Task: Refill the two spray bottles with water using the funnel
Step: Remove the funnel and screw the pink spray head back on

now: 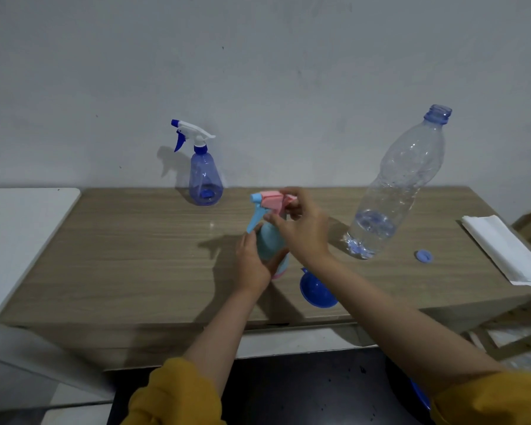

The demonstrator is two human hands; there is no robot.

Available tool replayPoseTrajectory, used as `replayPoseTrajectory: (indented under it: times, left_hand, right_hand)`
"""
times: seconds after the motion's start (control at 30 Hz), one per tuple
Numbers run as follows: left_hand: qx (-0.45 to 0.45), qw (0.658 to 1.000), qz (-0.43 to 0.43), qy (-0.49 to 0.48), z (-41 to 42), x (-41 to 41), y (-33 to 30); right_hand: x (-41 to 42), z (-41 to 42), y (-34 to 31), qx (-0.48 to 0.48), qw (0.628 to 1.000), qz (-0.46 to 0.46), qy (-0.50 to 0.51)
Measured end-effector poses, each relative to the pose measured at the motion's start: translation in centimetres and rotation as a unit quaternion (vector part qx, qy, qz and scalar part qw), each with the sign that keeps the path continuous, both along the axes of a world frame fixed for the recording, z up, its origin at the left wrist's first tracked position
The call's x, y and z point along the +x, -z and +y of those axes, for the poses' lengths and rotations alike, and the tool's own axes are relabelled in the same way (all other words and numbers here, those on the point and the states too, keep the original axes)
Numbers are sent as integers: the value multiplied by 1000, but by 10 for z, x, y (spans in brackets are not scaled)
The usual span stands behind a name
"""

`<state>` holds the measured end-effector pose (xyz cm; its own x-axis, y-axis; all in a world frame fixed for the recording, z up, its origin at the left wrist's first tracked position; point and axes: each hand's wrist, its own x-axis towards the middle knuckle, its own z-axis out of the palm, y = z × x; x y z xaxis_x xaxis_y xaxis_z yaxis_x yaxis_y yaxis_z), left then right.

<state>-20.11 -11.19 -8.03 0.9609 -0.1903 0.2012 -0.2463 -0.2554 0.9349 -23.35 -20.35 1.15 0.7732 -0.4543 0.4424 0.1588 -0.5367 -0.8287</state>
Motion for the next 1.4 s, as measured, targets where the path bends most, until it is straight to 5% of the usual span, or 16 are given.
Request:
replayPoseTrajectory:
  times: [0.5,0.93,1.4]
  left_hand:
    - [32,998,-50,-2,1,1,2]
    - [21,1000,-18,0,1,-2,-1]
    - [28,998,-57,1,1,-2,-1]
  right_hand:
    - [-1,3,24,-11,1000,-11,21]
    - [-2,-3,37,169,982,80,6]
    - [-3,3,41,147,987,71,5]
